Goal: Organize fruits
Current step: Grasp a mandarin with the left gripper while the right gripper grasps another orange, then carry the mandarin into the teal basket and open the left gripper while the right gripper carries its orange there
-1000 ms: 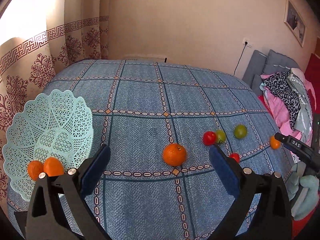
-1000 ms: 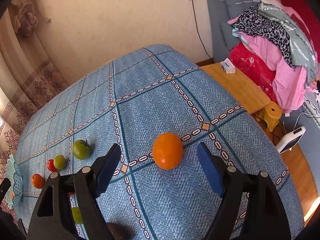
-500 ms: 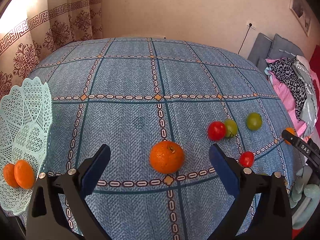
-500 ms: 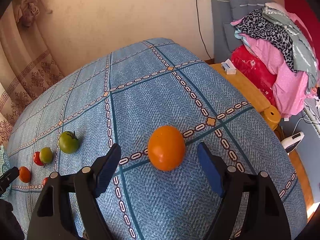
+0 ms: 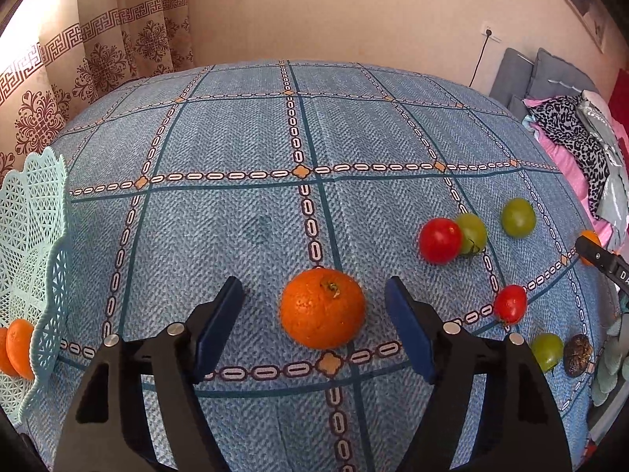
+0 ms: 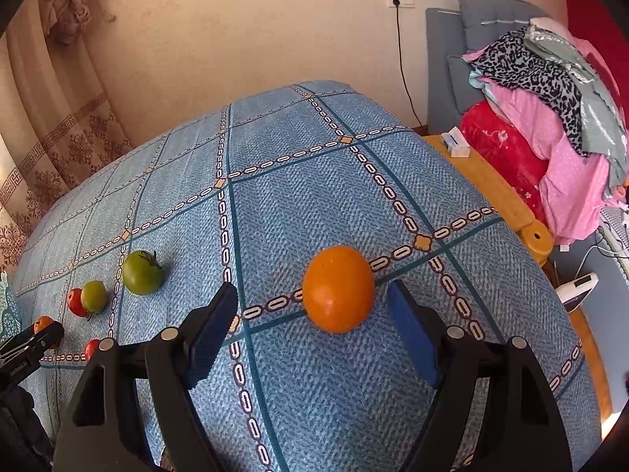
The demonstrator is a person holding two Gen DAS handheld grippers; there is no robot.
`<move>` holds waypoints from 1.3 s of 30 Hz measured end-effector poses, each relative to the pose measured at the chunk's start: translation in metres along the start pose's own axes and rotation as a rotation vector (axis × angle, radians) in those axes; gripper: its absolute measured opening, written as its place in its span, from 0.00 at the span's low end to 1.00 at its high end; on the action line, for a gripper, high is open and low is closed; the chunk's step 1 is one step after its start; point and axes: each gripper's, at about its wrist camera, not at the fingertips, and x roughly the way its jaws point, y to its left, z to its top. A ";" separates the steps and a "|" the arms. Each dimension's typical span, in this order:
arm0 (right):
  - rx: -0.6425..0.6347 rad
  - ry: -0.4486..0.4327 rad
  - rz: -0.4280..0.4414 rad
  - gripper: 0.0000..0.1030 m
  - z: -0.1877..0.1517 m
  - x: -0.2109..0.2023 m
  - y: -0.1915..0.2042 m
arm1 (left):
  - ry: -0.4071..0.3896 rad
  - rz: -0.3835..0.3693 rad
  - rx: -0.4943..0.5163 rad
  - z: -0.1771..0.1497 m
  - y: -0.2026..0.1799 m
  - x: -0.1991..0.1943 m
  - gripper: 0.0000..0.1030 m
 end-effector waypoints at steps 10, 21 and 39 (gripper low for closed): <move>0.009 0.014 -0.046 0.53 0.000 0.006 -0.004 | -0.035 0.005 0.000 -0.007 -0.006 -0.012 0.39; 0.014 -0.021 -0.034 0.33 0.000 0.000 -0.004 | -0.066 -0.029 -0.004 -0.010 -0.005 -0.030 0.38; -0.007 -0.146 0.071 0.33 -0.002 -0.027 0.005 | -0.245 0.058 -0.055 -0.001 0.020 -0.088 0.38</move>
